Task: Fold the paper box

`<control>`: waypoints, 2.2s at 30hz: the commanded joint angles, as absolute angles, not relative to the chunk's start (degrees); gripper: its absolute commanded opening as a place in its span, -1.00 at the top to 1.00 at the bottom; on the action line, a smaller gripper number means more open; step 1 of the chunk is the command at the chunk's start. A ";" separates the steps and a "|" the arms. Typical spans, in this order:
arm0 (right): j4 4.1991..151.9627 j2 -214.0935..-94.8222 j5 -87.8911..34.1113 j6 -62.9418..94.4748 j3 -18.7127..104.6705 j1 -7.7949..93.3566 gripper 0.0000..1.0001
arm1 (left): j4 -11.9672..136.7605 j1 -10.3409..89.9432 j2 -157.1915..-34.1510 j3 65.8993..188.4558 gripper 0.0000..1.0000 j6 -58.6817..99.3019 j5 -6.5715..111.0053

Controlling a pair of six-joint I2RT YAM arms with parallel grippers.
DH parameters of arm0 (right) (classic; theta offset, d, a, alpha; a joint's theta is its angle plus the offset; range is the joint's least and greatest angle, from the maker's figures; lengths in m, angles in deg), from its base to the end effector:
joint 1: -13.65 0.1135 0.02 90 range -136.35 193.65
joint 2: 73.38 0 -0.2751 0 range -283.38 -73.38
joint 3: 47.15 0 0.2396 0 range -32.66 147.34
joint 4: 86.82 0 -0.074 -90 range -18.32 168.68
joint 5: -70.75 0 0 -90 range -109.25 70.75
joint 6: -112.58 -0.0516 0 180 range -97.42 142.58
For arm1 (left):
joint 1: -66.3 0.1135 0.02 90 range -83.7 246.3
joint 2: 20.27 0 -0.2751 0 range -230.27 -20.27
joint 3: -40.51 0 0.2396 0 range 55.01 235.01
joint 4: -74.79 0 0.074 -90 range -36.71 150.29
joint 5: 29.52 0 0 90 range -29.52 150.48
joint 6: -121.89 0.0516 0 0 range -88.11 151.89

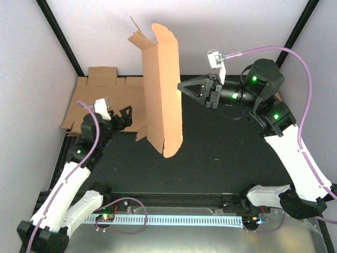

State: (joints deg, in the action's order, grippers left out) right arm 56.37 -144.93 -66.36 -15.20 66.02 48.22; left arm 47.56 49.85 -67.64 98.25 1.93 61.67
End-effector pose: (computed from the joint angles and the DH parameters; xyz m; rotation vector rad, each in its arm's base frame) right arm 0.1604 0.1564 0.5427 -0.7049 1.6009 1.5709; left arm 0.1821 -0.0527 0.3226 -0.2381 1.8853 -0.5373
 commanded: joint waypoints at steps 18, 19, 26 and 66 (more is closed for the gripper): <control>57.39 -135.72 -63.82 -10.38 15.19 19.52 -0.37 | 26.93 50.22 -55.14 98.99 -0.97 6.04 64.85; 56.72 -137.00 -60.93 -8.53 14.12 19.47 -0.48 | 27.05 50.22 -56.11 98.62 -0.97 6.06 63.88; 56.12 -138.88 -45.91 -2.66 12.20 19.81 -0.84 | 24.35 51.37 -60.89 97.43 -0.98 5.24 64.26; 65.71 -144.36 -43.91 -9.55 -4.21 29.35 -0.42 | 40.97 58.49 -85.27 85.51 -0.86 4.28 32.40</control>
